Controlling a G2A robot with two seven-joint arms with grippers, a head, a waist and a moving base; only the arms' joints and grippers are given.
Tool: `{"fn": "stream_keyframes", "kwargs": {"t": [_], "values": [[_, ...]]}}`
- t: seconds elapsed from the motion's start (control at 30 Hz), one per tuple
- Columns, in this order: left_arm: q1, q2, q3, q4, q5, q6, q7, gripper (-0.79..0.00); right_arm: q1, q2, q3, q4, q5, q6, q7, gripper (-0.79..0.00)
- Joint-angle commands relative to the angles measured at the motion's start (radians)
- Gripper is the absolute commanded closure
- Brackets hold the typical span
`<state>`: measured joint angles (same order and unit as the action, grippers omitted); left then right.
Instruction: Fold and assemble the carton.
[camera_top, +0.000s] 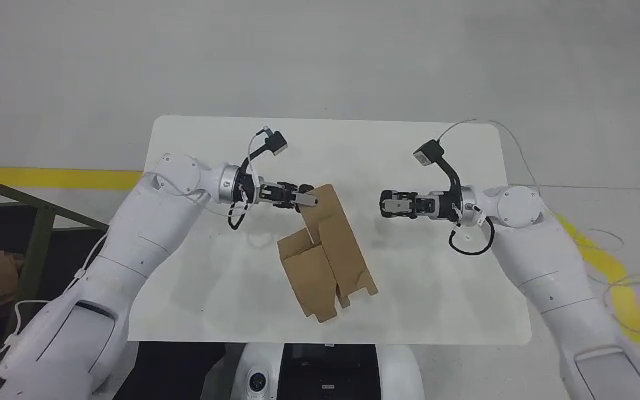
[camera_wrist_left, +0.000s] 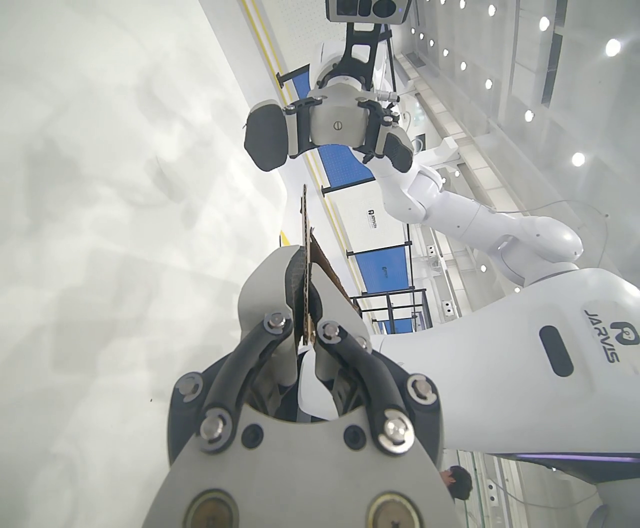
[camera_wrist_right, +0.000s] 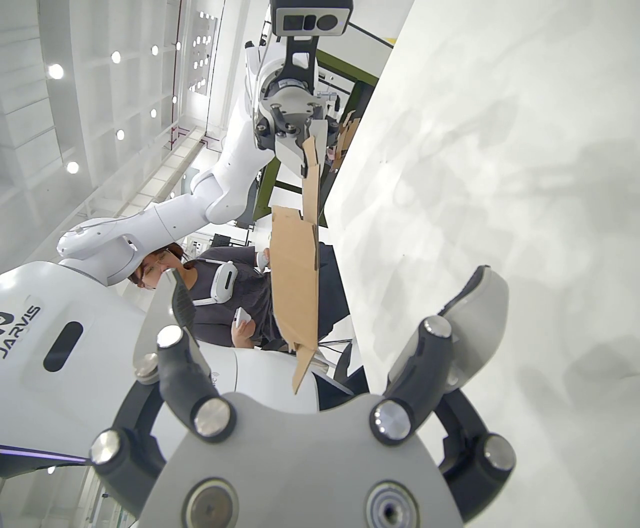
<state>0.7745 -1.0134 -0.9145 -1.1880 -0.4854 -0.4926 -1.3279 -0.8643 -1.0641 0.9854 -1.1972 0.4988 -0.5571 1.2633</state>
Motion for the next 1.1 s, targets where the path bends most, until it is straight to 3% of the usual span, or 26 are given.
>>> {"fn": "stream_keyframes", "kwargs": {"t": [0.0, 0.37, 0.93, 0.97, 1.03, 1.07], "values": [[0.0, 0.0, 0.0, 0.0, 0.001, 0.0, 0.0, 0.0, 0.0, 0.0, 0.0, 0.0, 0.0, 0.0, 0.0, -0.785], [0.017, 0.001, -0.005, -0.051, 0.036, 0.038, 0.042, 0.0, -0.012, -0.005, -0.022, -0.04, -0.04, 0.029, -0.024, -0.785], [-0.012, -0.02, 0.029, -0.055, 0.02, 0.062, -0.002, 0.0, 0.015, -0.033, -0.103, 0.007, -0.017, 0.023, 0.023, -0.785], [-0.014, -0.022, 0.031, -0.053, 0.018, 0.061, -0.004, 0.0, 0.016, -0.034, -0.107, 0.006, -0.017, 0.025, 0.025, -0.77], [-0.018, -0.024, 0.034, -0.048, 0.016, 0.06, -0.004, 0.0, 0.018, -0.035, -0.115, 0.003, -0.02, 0.029, 0.029, -0.459], [-0.019, -0.026, 0.035, -0.046, 0.015, 0.059, -0.005, 0.0, 0.019, -0.036, -0.12, 0.001, -0.021, 0.031, 0.031, -0.385]]}}
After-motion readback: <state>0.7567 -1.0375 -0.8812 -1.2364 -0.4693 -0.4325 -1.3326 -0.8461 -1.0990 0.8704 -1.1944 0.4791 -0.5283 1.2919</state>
